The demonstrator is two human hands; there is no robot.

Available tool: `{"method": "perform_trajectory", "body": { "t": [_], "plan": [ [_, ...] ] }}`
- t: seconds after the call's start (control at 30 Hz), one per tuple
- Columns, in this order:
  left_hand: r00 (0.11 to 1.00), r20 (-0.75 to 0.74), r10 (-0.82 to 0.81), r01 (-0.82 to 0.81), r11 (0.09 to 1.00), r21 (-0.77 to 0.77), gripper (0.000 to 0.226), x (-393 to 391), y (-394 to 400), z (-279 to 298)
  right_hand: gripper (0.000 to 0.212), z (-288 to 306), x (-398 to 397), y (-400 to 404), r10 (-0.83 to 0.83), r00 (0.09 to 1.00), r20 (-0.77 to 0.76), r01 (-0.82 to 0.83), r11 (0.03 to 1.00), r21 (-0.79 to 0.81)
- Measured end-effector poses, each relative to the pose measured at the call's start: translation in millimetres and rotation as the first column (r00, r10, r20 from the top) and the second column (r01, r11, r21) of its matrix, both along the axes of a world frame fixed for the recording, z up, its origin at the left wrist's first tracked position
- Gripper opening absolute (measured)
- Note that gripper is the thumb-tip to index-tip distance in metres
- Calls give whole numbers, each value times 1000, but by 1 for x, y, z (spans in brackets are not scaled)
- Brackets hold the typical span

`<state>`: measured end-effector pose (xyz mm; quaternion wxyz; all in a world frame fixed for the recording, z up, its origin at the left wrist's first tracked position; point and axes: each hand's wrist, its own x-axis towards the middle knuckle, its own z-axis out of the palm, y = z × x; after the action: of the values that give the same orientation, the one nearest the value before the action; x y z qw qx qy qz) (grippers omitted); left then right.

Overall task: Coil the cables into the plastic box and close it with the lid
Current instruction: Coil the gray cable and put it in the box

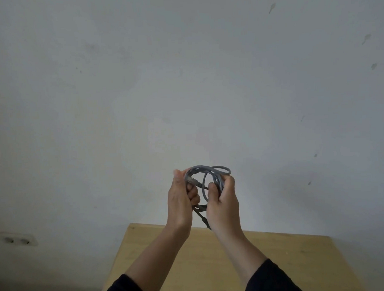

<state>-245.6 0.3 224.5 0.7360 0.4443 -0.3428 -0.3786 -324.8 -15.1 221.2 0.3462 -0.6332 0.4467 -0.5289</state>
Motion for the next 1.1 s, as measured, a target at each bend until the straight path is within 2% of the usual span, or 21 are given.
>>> {"method": "perform_trajectory", "body": {
  "t": [0.1, 0.17, 0.2, 0.23, 0.27, 0.33, 0.47, 0.6, 0.73, 0.97, 1.1],
  "plan": [
    [983, 154, 96, -102, 994, 26, 36, 3, -4, -1, 28, -1, -3, 0, -7, 1000, 17, 9, 990, -141],
    [979, 168, 111, -118, 992, 35, 36, 4, 4, -6, 47, -8, -11, 9, -22, 998, 56, 33, 979, -203],
    [979, 175, 109, -117, 992, 38, 37, 4, 4, -8, 54, -10, -12, 10, -24, 999, 35, 32, 974, -226],
    [984, 163, 66, -85, 990, 109, 37, 16, 20, -24, 55, -26, 1, 26, -53, 998, -27, 46, 979, -199],
    [990, 140, 32, -54, 986, 155, 37, 26, 36, -37, 50, -40, 9, 43, -82, 994, -66, 69, 982, -178],
    [990, 140, 20, -41, 988, 149, 37, 26, 43, -46, 37, -48, 5, 49, -85, 992, -89, 63, 973, -221],
    [964, 256, 73, -118, 980, 162, 36, 20, 43, -49, 25, -48, 1, 42, -111, 992, -67, 94, 973, -210],
    [928, 334, 165, -227, 961, 155, 35, 10, 46, -52, 23, -52, -3, 36, -87, 993, -82, 77, 990, -118],
    [913, 354, 205, -264, 956, 129, 31, 7, 38, -55, 23, -51, -4, 28, -77, 995, -61, 75, 997, -34],
    [899, 437, 35, -168, 948, 269, 30, -19, 67, -108, 24, -95, -42, 70, -165, 981, -106, 177, 976, 123],
    [863, 499, -84, -107, 933, 343, 32, -38, 93, -133, 24, -121, -68, 94, -177, 973, -149, 205, 956, 208]
  ]
}}
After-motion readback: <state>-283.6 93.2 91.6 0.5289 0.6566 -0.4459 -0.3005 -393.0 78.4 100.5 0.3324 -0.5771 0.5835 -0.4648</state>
